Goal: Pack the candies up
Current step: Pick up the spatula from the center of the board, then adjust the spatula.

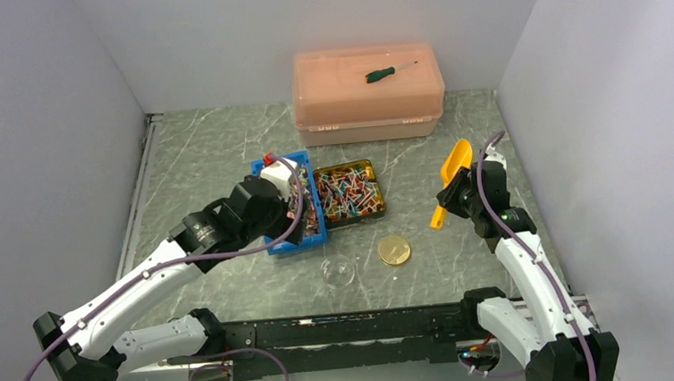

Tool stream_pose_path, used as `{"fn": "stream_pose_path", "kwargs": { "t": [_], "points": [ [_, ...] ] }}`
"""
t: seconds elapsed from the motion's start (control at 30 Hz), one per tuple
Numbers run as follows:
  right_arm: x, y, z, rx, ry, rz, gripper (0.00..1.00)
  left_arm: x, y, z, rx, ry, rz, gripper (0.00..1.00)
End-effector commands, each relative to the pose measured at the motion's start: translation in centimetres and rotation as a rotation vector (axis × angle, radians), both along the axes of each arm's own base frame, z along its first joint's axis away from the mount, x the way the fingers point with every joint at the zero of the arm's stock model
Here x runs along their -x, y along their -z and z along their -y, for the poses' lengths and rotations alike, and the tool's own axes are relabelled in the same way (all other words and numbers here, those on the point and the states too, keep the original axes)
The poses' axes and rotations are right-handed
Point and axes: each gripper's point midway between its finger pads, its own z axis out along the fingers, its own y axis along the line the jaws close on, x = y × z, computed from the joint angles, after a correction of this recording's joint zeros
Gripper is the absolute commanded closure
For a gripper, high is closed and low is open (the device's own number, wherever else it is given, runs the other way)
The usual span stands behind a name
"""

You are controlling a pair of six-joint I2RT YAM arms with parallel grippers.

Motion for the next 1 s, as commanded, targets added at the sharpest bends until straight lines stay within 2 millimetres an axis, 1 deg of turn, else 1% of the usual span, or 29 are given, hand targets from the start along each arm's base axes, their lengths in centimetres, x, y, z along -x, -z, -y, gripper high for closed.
{"fn": "stream_pose_path", "kwargs": {
  "t": [0.0,0.2,0.27,0.43,0.57,0.67,0.77,0.97],
  "points": [
    [0.1,-3.4,-3.0,-0.034,-0.188,0.081,1.00,-1.1,-3.7,0.1,0.112,-0.044,-0.006,0.01],
    [0.5,-4.9,-5.9,-0.008,-0.332,0.106,1.00,-2.1,-5.2,-1.4,0.186,-0.081,-0.077,0.01],
    [0.7,-5.5,-7.2,0.013,-0.383,0.117,1.00,-2.4,-5.4,-2.0,0.198,-0.097,-0.097,0.01],
    [1.3,-6.1,-10.5,0.047,-0.521,0.137,1.00,-2.7,-5.8,-3.3,0.225,-0.120,-0.143,0.01],
    [1.9,-6.2,-12.9,0.091,-0.638,0.140,1.00,-2.5,-6.0,-4.1,0.257,-0.122,-0.176,0.01],
    [2.5,-6.4,-14.1,0.139,-0.708,0.144,1.00,-2.3,-5.7,-5.0,0.275,-0.137,-0.205,0.01],
    [3.3,-6.7,-15.3,0.185,-0.780,0.164,1.00,-2.1,-5.8,-5.5,0.318,-0.132,-0.224,0.01],
    [5.0,-6.3,-17.6,0.303,-0.904,0.168,1.00,-1.2,-5.9,-5.5,0.396,-0.084,-0.308,0.00]
  ]
}}
